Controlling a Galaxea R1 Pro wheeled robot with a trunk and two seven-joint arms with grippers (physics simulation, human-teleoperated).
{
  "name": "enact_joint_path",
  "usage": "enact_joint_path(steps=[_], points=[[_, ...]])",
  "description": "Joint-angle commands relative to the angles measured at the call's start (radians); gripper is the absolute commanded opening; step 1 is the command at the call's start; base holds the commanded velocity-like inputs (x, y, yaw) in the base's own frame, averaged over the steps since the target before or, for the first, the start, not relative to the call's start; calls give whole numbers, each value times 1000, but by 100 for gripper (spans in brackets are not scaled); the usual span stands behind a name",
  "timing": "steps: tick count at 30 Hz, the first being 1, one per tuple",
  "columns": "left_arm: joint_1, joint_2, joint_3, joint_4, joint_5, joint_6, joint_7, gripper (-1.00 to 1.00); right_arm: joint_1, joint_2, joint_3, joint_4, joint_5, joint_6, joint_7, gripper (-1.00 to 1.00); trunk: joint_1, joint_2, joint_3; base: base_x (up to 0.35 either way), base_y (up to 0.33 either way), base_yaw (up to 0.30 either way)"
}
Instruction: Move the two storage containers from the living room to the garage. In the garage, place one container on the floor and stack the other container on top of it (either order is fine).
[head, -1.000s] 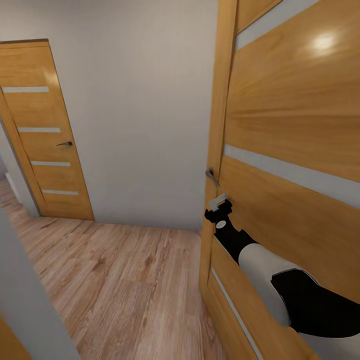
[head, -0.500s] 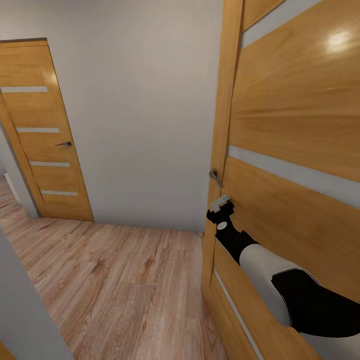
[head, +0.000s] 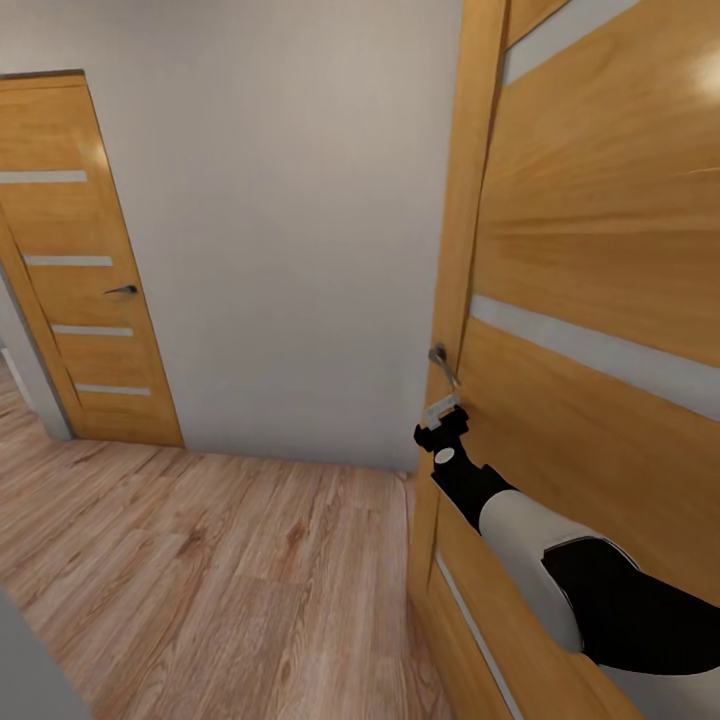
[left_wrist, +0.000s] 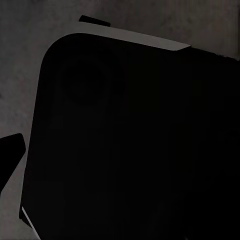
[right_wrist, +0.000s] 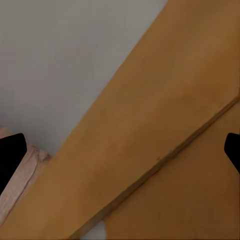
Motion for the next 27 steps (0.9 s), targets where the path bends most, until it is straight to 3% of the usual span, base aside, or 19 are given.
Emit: enact_joint_path(steps=[1, 5, 10, 15, 19, 27], points=[[0, 0, 4, -1, 3, -2, 0, 100, -1, 0, -5, 3, 6, -1, -8, 100, 0, 0, -1, 73, 0, 0], [0, 0, 4, -1, 3, -2, 0, 100, -1, -6, -6, 5, 5, -11, -8, 100, 0, 0, -1, 33, 0, 0], [0, 0, 4, -1, 3, -2, 1, 100, -1, -95, -6, 6, 1, -16, -7, 100, 0, 0, -1, 5, 0, 0], [0, 0, 4, -1, 3, -2, 1, 100, -1, -160, -7, 5, -2, -21, -7, 100, 0, 0, -1, 1, 0, 0], [0, 0, 3, -1, 3, -2, 0, 100, -1, -176, -7, 5, -3, -26, -7, 100, 0, 0, -1, 0, 0, 0], [0, 0, 3, -1, 3, -2, 0, 100, -1, -183, -8, 5, -3, -27, -7, 100, 0, 0, -1, 0, 0, 0]])
